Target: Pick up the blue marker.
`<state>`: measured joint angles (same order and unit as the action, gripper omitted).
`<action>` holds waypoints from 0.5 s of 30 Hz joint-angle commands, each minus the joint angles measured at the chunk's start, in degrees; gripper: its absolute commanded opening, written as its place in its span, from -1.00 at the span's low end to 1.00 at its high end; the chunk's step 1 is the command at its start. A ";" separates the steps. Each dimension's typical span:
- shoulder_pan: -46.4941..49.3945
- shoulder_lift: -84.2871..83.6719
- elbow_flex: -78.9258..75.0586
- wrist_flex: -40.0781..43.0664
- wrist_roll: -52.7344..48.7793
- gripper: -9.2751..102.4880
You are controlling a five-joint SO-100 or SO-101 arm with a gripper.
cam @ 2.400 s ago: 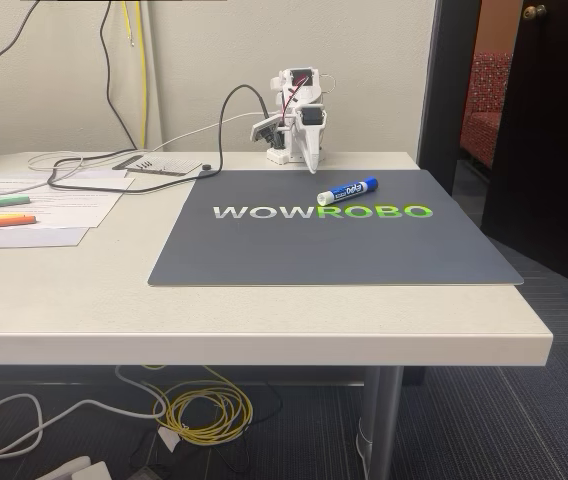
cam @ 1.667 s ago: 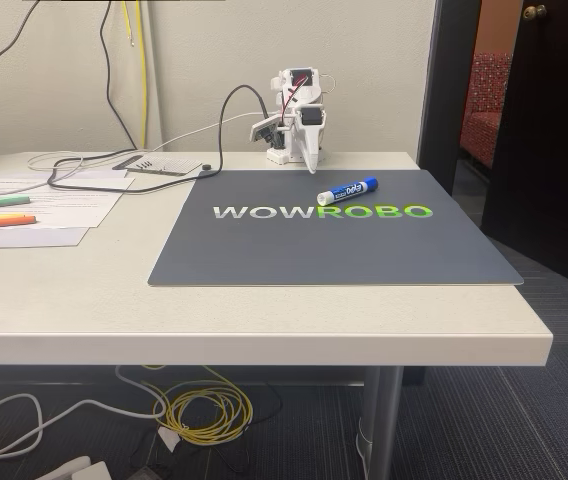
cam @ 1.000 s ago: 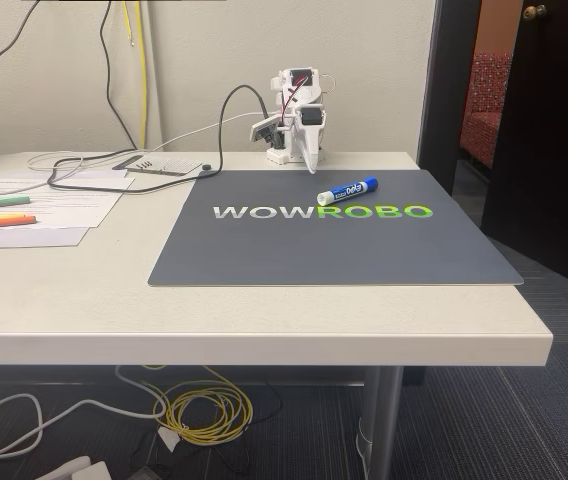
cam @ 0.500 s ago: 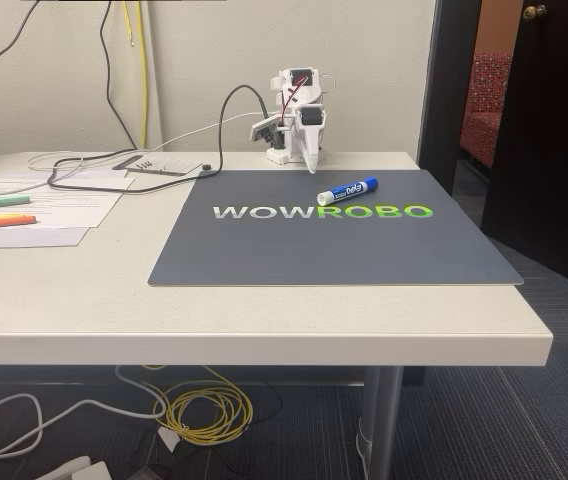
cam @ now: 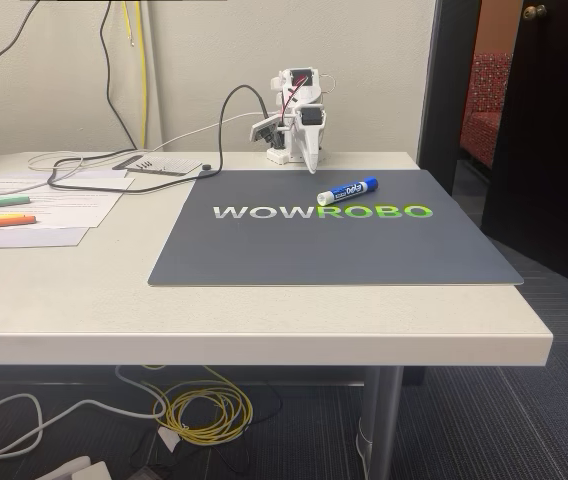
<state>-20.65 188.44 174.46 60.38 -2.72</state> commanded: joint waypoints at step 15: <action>4.31 3.52 -8.96 -5.98 -7.56 -0.83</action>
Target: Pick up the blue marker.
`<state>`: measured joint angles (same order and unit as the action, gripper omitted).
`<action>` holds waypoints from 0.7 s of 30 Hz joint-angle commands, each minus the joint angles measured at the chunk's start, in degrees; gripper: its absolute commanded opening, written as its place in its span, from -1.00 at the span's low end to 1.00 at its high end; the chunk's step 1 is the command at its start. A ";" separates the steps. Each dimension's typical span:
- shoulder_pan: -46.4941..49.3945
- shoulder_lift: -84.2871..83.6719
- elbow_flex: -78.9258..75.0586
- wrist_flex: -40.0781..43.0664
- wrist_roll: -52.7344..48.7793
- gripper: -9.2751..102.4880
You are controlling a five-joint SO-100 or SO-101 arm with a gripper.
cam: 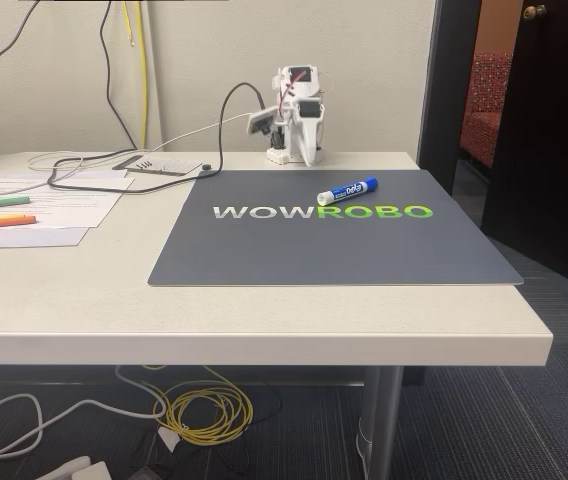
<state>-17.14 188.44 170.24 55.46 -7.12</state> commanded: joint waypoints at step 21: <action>1.49 -24.43 -17.67 -9.67 -30.76 -0.83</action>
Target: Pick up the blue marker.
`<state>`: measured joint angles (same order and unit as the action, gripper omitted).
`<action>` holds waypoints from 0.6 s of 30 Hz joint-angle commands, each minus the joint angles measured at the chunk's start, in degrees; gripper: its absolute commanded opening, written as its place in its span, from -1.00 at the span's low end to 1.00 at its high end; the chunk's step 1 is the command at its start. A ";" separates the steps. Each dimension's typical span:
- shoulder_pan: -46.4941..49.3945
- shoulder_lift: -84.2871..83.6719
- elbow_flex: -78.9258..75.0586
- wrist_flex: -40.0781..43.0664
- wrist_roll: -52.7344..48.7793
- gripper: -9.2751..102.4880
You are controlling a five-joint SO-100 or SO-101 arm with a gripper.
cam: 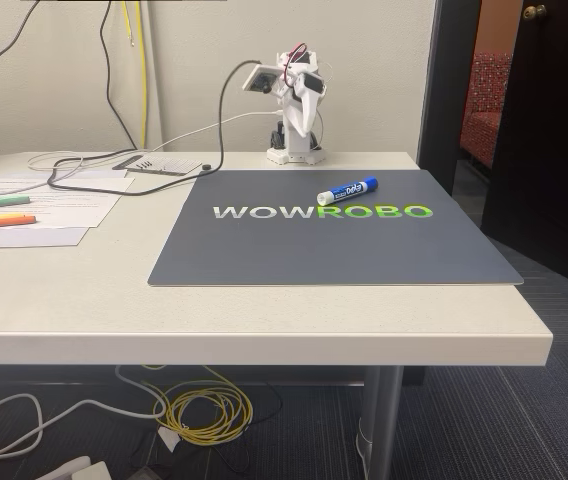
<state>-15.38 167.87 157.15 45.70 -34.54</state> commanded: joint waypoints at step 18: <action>0.79 -38.32 -33.22 14.85 -9.49 -0.83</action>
<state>-14.94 134.12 128.67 59.85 -43.68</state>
